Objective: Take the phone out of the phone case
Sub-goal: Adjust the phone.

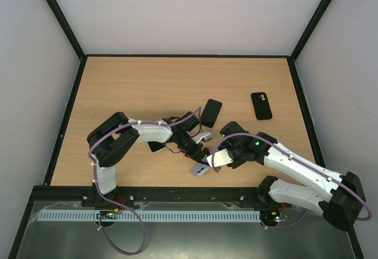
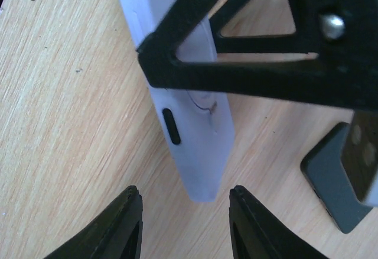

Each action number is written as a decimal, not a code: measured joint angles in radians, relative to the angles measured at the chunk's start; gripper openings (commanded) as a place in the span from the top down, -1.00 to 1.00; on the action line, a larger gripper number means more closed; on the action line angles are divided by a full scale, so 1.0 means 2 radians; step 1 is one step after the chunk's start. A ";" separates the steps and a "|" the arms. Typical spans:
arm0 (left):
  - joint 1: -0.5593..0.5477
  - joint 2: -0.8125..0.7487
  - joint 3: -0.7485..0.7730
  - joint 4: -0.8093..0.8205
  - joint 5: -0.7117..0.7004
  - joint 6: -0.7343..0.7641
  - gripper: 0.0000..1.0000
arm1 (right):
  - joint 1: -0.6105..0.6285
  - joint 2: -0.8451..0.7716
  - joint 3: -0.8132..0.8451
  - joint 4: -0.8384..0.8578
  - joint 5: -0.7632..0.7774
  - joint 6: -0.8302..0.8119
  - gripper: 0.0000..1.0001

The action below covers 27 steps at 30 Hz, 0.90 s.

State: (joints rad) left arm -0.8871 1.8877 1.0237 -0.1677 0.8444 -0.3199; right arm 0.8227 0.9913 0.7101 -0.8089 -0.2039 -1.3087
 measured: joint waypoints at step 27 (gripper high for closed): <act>0.020 0.033 0.023 -0.009 0.054 0.023 -0.23 | 0.055 0.045 -0.065 0.123 0.039 0.034 0.64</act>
State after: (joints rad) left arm -0.8467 1.9541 1.0698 -0.1852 0.9516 -0.2729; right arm 0.9321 1.0813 0.5804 -0.5632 -0.1253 -1.2411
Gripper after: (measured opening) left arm 0.749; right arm 0.240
